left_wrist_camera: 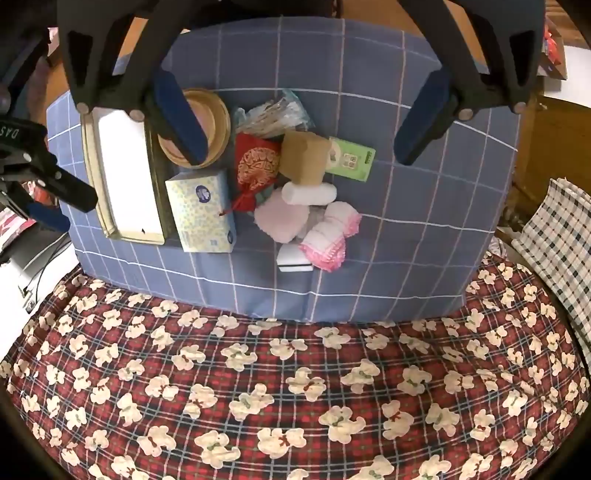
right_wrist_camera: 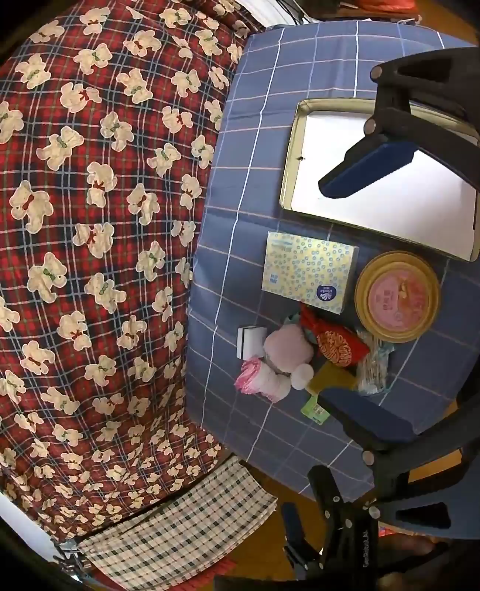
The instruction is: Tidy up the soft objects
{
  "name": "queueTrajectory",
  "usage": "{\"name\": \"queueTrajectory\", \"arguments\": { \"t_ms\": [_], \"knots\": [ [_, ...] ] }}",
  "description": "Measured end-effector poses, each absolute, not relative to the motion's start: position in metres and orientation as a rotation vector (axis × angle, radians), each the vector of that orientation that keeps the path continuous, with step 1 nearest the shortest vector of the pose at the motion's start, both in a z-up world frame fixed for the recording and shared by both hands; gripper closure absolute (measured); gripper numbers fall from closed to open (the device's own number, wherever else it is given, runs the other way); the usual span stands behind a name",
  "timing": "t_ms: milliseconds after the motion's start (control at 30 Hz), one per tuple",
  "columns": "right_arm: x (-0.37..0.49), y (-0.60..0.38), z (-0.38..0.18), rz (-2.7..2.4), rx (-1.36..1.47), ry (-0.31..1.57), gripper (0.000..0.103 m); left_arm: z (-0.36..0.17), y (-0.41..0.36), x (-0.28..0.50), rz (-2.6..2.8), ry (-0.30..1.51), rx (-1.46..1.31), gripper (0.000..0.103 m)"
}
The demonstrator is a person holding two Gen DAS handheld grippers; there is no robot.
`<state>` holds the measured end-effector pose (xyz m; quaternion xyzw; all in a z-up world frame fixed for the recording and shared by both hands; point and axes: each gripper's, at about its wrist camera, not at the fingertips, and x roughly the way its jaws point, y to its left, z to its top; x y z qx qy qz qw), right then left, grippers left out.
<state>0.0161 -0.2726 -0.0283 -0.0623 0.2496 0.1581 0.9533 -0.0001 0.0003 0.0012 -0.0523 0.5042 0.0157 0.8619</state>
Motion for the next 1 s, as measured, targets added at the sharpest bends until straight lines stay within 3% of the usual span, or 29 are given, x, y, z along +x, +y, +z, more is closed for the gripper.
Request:
{"name": "queueTrajectory", "arguments": {
  "t_ms": [1000],
  "knots": [
    [0.0135,-0.272,-0.0321,0.323,-0.123,0.51,0.0,0.0005,-0.0003,0.0007,0.035,1.055,-0.107,0.001]
  ]
}}
